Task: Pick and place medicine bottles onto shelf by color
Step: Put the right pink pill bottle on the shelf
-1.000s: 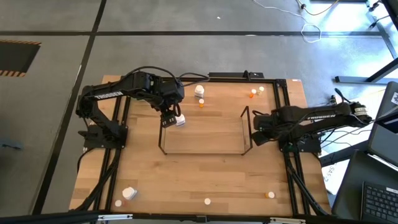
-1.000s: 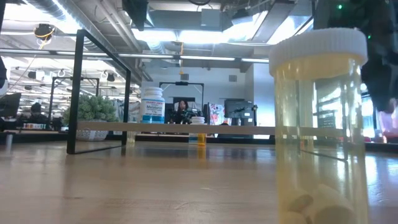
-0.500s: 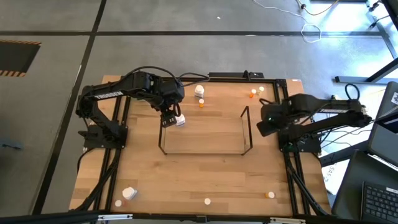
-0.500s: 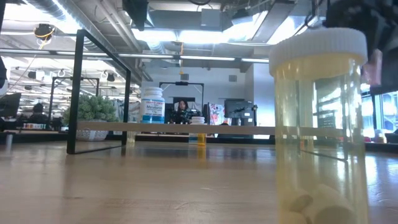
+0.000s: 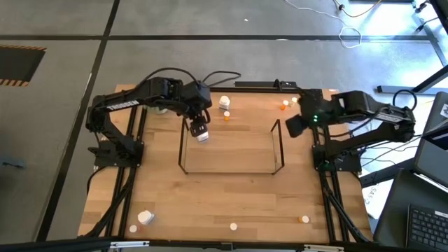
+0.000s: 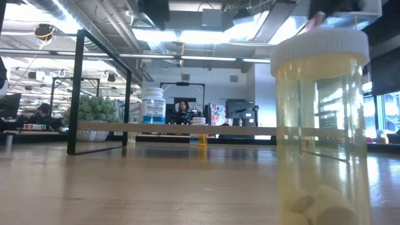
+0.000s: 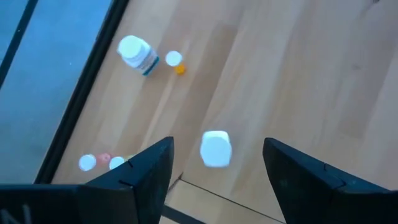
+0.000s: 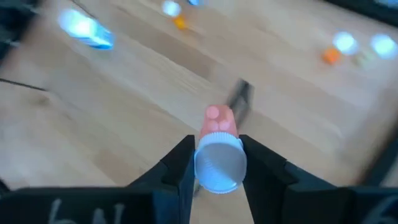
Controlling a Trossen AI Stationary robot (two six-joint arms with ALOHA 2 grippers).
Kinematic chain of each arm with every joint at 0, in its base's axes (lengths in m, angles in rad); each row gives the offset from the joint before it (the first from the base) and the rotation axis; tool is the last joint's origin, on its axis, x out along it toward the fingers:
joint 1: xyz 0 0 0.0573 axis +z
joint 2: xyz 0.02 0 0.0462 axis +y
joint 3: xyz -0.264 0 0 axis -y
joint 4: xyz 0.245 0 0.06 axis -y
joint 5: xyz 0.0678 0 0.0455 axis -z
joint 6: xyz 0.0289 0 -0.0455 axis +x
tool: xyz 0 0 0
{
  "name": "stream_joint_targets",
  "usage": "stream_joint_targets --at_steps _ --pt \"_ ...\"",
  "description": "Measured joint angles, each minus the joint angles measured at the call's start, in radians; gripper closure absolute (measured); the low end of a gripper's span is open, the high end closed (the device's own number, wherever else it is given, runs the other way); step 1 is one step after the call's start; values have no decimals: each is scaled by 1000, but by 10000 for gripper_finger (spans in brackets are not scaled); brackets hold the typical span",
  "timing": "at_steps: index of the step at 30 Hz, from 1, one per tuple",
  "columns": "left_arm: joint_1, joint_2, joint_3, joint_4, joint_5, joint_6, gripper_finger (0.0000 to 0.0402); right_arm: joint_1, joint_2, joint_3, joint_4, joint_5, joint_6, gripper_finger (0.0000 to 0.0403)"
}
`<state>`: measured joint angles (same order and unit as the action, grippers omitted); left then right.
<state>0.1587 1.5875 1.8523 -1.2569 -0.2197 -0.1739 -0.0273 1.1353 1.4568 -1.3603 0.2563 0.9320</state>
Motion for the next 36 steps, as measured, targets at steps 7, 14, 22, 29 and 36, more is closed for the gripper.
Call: stream_joint_targets --at_steps 7,14,22,29,36 --pt "28 0 0 5 0 0 160 -78 160 64 156 -120 -239 291" --pt "34 0 0 4 1 1 160 -166 361 206 192 -218 -469 291" --pt "32 -17 -1 -34 1 -3 160 -234 584 391 192 -349 -702 291" --pt "30 -81 -2 -85 -3 -35 160 -246 742 505 190 -447 -834 291" --pt "30 -154 0 -85 -4 -37 160 -246 860 519 212 -471 -886 290"
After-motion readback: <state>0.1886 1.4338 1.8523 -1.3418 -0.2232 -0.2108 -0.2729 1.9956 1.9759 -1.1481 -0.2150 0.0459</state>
